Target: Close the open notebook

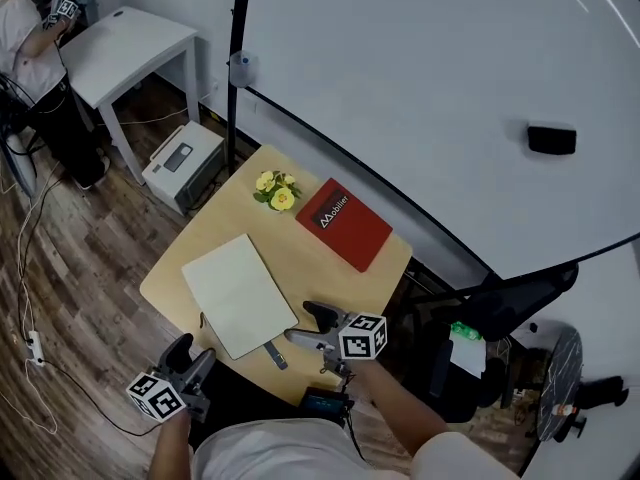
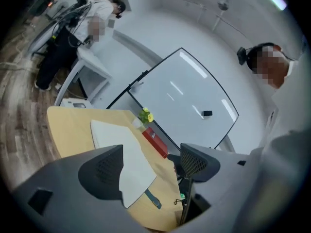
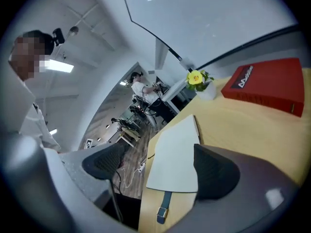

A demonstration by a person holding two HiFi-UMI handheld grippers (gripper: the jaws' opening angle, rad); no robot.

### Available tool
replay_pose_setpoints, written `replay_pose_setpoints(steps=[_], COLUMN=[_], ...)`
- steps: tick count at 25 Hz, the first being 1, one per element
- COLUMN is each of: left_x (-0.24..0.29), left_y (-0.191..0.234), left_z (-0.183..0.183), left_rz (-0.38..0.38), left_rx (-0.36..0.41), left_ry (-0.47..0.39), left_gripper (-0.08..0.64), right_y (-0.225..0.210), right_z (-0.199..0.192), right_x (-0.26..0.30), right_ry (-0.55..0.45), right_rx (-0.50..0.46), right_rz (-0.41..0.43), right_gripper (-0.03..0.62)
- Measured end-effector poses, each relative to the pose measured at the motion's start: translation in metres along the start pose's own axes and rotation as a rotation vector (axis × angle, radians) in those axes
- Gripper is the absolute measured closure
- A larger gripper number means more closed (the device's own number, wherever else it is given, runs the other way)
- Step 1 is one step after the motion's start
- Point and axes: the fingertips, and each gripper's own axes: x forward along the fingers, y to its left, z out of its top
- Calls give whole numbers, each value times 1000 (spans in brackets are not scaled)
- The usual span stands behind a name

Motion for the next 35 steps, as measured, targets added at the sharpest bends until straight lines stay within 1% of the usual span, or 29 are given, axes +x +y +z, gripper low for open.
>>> replay_pose_setpoints(steps=[2,5,6,8,10,13,15,16,19,26,30,33,35], left_x=[3,14,18,26,33,39,42,44,49,62,68,72,72], left_y=[14,27,30,38,47,61,69,72,82,93,95,97,96], left_z=[-8,-23,-30,-41,-50,-62,-65,-66,-70,-70,-69,-67,-67], left_rz=[1,-1,-3,0,20,57,70,75,87,104,102,115,123], left_rx=[-71,-133,-156,-209,-249,-289,-316,-330,-368,-415,-426,-421,-430], left_ry=[29,88,110,146,173,198,208,214,233,233,235,227,225], left_gripper=[190,193,193,195,195,195,196,196,198,202,230,247,267], right_y=[-9,-29,-36,-50,-61,-70,-72,-72,-74,-95,-93,-86,-81], right_z=[-3,-4,-6,-9,-8,-8,-11,-13,-18,-15,-12,-18,-23], right_x=[6,13,15,20,24,27,32,36,45,56,64,67,68], right_ry=[41,88,113,165,196,241,286,309,366,412,427,487,521], right_rx=[86,225,262,304,326,352,353,354,357,369,401,396,405], right_rz=[36,80,85,89,100,133,154,163,176,160,192,221,239], right_gripper=[109,110,110,110,112,123,200,215,216,216,216,216,218])
